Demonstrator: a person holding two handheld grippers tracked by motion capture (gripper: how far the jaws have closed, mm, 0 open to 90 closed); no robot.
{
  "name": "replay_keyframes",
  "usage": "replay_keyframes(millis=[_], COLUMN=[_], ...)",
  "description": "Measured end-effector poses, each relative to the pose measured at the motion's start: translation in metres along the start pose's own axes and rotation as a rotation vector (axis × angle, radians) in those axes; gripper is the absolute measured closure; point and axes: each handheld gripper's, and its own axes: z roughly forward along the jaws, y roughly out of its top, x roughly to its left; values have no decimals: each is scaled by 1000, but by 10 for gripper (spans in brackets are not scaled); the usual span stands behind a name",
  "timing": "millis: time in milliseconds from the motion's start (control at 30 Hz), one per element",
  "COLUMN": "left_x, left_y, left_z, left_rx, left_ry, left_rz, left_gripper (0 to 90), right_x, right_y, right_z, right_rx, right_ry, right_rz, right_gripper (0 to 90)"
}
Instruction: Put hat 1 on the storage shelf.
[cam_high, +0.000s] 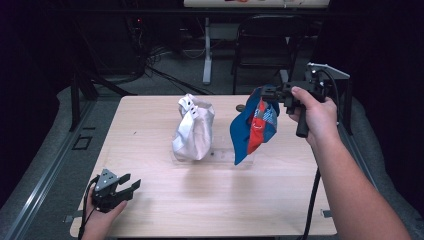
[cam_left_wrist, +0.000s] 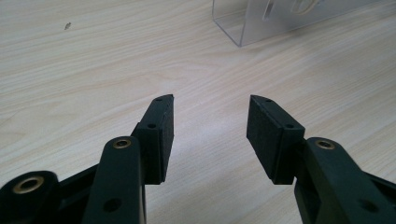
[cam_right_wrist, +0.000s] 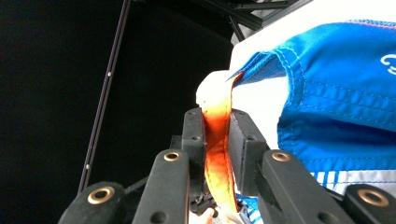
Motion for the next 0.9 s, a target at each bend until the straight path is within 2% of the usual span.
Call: replay_keyframes(millis=[33,300,400,433,667,900], left_x=[0,2,3,3,3,2], left_y=[0,-1,-1,-1,-1,-1], left_z=[0,0,0,-1,0,0], left_rx=[-5,-6,-14,-12,-9,-9], left_ry=[-1,3,2,3,3,8], left_rz=[1,1,-5,-6,-5,0], left_gripper=[517,518,517,518,518,517], right_x=[1,-2,-3,-3,-3,-10], right_y=[2,12,15,15,18,18], right_z=[4,18,19,20,15,22], right_rx=[-13,-15,-15,-29,-27,-25], right_ry=[-1,-37,-37,-39,-44,-60], right_rz=[14,22,23,34,26,36], right_gripper=[778,778,777,777,777,776])
